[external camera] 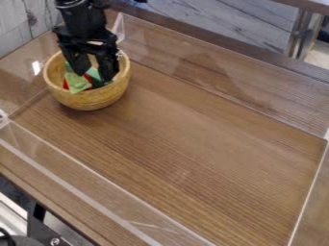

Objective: Move the red fruit to the left

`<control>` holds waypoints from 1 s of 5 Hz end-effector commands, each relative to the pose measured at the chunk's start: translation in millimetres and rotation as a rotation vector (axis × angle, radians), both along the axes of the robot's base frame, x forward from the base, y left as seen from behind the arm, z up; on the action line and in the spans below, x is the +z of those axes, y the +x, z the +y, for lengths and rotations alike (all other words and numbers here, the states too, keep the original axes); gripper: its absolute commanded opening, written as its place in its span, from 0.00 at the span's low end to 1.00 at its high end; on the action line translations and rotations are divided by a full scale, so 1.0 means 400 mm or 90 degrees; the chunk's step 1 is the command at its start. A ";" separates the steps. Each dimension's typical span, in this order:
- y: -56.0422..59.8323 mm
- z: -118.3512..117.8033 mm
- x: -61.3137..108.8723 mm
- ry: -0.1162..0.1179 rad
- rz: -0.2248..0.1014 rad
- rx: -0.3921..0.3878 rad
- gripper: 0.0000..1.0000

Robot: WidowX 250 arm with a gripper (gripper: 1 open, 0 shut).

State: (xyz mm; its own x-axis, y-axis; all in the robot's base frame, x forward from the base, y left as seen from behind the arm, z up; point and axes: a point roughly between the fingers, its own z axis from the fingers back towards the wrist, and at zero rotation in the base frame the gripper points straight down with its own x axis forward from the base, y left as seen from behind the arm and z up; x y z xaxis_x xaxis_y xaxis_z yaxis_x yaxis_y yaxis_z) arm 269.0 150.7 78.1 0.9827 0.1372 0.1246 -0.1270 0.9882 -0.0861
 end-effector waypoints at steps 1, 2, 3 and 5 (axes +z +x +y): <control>0.026 0.040 0.025 0.021 -0.027 0.003 1.00; 0.034 0.057 0.011 0.021 -0.023 0.005 1.00; 0.040 0.071 -0.003 0.021 -0.019 0.007 1.00; 0.047 0.092 -0.016 0.019 -0.014 0.010 0.00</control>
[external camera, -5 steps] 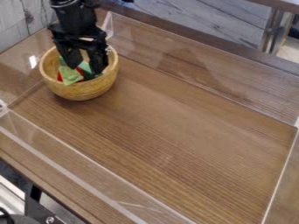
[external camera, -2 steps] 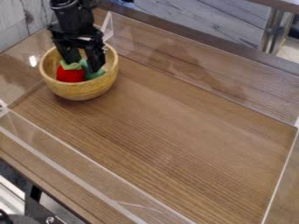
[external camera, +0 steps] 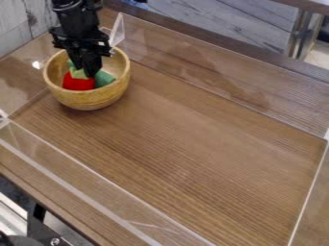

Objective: Move the red fruit to the left

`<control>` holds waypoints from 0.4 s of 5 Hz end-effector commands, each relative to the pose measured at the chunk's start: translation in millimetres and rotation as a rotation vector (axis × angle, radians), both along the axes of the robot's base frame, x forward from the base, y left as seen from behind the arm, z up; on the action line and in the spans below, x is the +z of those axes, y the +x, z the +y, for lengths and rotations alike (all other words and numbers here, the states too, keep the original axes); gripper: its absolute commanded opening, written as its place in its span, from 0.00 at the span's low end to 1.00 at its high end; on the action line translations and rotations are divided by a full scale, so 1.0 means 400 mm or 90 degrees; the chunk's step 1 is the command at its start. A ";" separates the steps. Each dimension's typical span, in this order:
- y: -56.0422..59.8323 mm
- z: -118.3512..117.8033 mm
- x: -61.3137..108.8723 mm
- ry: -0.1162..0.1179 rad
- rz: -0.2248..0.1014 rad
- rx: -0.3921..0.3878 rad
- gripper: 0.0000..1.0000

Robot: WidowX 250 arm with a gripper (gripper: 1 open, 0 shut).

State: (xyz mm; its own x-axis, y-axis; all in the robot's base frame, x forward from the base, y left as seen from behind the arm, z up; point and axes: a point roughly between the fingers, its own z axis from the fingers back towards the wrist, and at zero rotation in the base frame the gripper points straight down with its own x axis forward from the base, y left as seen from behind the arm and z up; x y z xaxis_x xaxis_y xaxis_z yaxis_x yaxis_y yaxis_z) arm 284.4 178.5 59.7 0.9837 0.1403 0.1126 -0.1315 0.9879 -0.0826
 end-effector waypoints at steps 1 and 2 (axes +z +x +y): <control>0.021 0.049 0.023 0.015 -0.023 0.009 0.00; 0.032 0.073 0.009 0.012 -0.023 0.006 0.00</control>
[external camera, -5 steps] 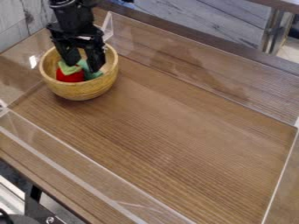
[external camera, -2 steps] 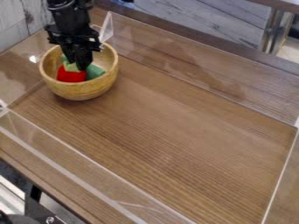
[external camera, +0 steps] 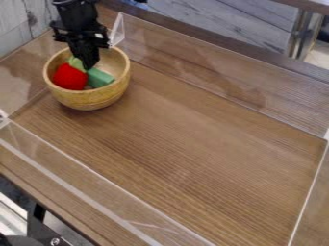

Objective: Move the red fruit to the left

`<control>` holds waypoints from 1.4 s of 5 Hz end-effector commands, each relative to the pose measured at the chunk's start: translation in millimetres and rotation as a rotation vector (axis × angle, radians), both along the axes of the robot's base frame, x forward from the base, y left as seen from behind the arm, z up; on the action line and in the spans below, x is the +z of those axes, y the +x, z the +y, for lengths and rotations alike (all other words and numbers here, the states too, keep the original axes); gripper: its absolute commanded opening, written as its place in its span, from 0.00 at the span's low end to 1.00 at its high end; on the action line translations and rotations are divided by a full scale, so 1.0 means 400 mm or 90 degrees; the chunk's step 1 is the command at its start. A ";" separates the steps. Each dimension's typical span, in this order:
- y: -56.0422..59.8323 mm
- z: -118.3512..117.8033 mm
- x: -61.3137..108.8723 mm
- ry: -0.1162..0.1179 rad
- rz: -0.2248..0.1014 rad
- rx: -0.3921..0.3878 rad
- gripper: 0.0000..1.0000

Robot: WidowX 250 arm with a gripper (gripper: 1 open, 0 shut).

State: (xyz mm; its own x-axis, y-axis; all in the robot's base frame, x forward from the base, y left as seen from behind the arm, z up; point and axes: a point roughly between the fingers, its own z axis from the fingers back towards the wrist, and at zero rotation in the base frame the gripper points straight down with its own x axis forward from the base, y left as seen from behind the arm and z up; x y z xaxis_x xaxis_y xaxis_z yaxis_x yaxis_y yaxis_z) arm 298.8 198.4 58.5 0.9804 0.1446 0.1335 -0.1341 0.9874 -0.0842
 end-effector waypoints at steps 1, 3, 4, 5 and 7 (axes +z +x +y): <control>0.006 0.043 -0.008 0.010 -0.006 0.000 0.00; 0.010 0.043 -0.050 0.009 0.008 0.004 0.00; 0.009 0.030 -0.074 0.008 0.019 0.009 0.00; 0.007 0.023 -0.096 0.007 0.029 0.014 0.00; 0.000 0.015 -0.122 0.003 0.051 0.023 0.00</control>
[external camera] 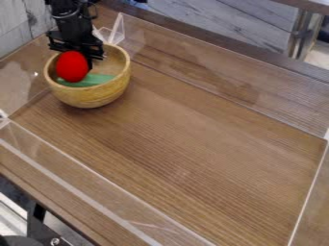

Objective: Move the red fruit to the left

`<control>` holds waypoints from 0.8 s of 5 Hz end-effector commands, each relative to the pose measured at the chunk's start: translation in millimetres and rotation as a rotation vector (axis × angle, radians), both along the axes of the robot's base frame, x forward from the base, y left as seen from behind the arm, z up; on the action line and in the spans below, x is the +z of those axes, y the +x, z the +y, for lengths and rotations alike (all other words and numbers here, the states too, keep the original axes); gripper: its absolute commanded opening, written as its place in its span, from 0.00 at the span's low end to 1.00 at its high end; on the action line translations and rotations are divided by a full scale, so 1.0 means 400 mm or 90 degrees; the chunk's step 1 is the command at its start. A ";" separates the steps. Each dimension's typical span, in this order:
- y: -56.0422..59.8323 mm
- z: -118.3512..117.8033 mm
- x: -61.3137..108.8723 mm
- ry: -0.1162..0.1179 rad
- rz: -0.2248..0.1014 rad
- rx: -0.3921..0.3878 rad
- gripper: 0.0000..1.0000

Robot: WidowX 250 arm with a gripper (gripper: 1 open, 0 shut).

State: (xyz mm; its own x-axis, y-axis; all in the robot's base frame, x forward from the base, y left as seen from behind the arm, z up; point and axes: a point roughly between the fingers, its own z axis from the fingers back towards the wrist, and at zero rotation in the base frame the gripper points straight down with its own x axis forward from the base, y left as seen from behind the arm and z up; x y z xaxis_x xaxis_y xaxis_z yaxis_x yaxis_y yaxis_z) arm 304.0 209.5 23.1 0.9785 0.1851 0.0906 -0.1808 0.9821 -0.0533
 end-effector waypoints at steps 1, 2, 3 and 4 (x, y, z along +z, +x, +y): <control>-0.016 -0.015 -0.043 -0.014 0.031 0.000 0.00; -0.020 -0.018 -0.049 -0.016 0.041 0.005 0.00; -0.025 -0.020 -0.054 -0.019 0.052 0.009 0.00; -0.030 -0.022 -0.052 -0.022 0.062 0.013 0.00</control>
State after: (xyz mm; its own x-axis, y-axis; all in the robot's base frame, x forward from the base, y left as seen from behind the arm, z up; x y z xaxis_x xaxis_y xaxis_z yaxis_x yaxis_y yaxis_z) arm 298.9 206.5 18.4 0.9783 0.2038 0.0382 -0.2019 0.9782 -0.0480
